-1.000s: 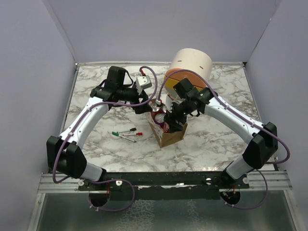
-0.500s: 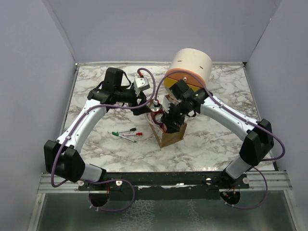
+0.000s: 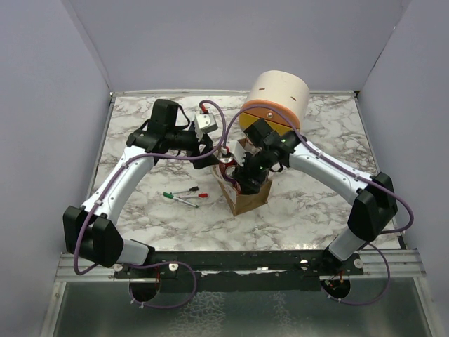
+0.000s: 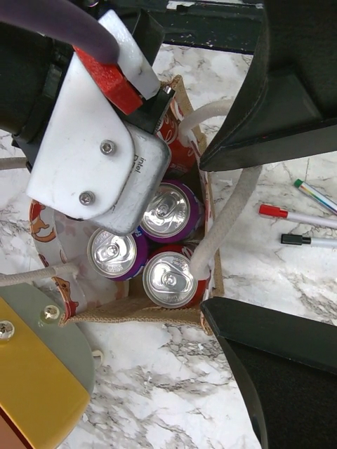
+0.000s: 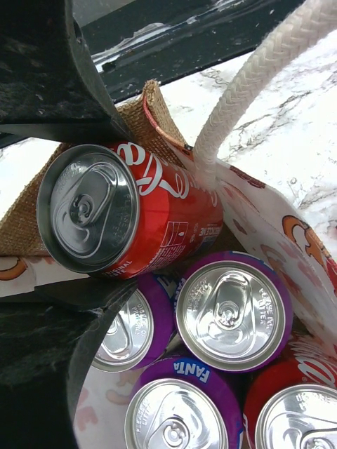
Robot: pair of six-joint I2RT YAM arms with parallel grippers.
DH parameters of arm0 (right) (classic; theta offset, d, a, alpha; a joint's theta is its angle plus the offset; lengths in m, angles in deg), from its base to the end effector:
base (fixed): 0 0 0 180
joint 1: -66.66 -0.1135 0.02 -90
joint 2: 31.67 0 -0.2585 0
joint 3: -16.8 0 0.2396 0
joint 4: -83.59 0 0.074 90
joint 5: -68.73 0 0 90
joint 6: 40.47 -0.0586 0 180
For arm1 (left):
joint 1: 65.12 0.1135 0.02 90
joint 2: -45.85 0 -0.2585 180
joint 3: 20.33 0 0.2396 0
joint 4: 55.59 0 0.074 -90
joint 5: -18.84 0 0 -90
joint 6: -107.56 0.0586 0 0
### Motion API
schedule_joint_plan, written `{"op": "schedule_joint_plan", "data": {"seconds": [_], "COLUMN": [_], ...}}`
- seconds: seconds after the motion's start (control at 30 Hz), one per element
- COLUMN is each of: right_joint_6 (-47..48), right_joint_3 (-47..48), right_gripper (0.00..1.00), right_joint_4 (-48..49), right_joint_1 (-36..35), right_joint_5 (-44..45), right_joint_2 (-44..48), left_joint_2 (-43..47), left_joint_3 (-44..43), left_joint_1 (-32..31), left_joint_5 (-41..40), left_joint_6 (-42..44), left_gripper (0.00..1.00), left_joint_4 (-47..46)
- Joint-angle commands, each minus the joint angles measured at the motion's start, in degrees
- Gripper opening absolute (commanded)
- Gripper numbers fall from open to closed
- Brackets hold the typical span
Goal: Place the beverage into the canvas bag
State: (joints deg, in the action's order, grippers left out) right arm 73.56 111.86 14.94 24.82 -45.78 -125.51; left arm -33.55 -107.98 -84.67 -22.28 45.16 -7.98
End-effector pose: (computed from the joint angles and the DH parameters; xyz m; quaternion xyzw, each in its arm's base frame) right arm 0.2265 0.2354 0.2590 -0.5559 0.7817 0.2353 0.1567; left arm 0.2647 -0.1408 0.3306 0.4913 0.6835 -0.3457 0.4146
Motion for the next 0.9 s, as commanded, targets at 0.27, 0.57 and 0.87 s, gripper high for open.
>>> {"op": "schedule_joint_plan", "data": {"seconds": [0.27, 0.57, 0.87], "right_joint_6": [-1.03, 1.15, 3.47], "right_joint_3": [-5.45, -3.74, -3.92], "right_gripper": [0.55, 0.51, 0.55], "right_joint_4": [5.77, 3.34, 0.52], "right_joint_1": [-1.13, -1.13, -1.18], "right_joint_5": [-3.61, -2.67, -7.07], "right_joint_2": [0.36, 0.66, 0.72], "left_joint_2": [2.05, 2.42, 2.67], "left_joint_3": [-0.65, -1.12, -1.68], "left_joint_1": [0.62, 0.94, 1.37], "left_joint_5": [1.46, 0.79, 0.77], "left_joint_6": [2.44, 4.62, 5.86], "left_gripper": [0.74, 0.74, 0.74], "left_joint_4": [1.64, 3.29, 4.35]}}
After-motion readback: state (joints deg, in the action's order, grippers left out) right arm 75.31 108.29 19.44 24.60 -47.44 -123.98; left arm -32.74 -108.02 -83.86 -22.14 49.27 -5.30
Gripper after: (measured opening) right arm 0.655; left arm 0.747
